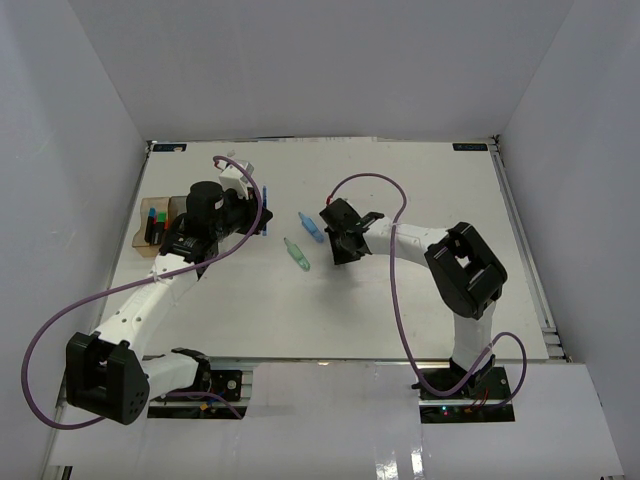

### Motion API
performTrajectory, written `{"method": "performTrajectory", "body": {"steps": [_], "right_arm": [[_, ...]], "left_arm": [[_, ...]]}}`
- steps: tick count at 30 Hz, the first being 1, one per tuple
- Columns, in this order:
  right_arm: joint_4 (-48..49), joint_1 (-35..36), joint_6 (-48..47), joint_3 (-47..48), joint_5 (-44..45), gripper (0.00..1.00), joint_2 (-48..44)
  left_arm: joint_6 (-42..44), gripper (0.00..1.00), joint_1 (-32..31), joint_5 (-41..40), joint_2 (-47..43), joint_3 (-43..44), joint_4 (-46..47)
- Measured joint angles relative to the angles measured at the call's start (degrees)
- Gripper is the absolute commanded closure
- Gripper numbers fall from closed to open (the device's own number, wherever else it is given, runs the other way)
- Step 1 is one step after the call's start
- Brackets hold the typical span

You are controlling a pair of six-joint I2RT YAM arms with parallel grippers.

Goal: Sort the stationery into containers
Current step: Pick up the pen cap from the center of the board.

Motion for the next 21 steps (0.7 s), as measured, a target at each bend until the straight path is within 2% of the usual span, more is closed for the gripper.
{"method": "performTrajectory", "body": {"steps": [9,13,17,21], "right_arm": [[0.3,0.5,-0.8,0.0,0.4,0.9,0.0],[0.9,1.2,-2.4,-0.2,0.4,0.92,-1.2],[3.2,1.8,-5.4,-1.5,-0.2,0.92,-7.1],[9.2,1.9,-10.1,-3.3,-2.2,0.92,-18.3]], "left_arm": [[0.0,0.95,0.0,0.0,0.0,0.0,0.0],[0.2,0.95,0.0,0.7,0.0,0.0,0.0],[0.7,0.97,0.0,3.3,-0.3,-0.3,0.5],[1.5,0.99,0.0,7.8,-2.0,-1.8,2.3]]}}
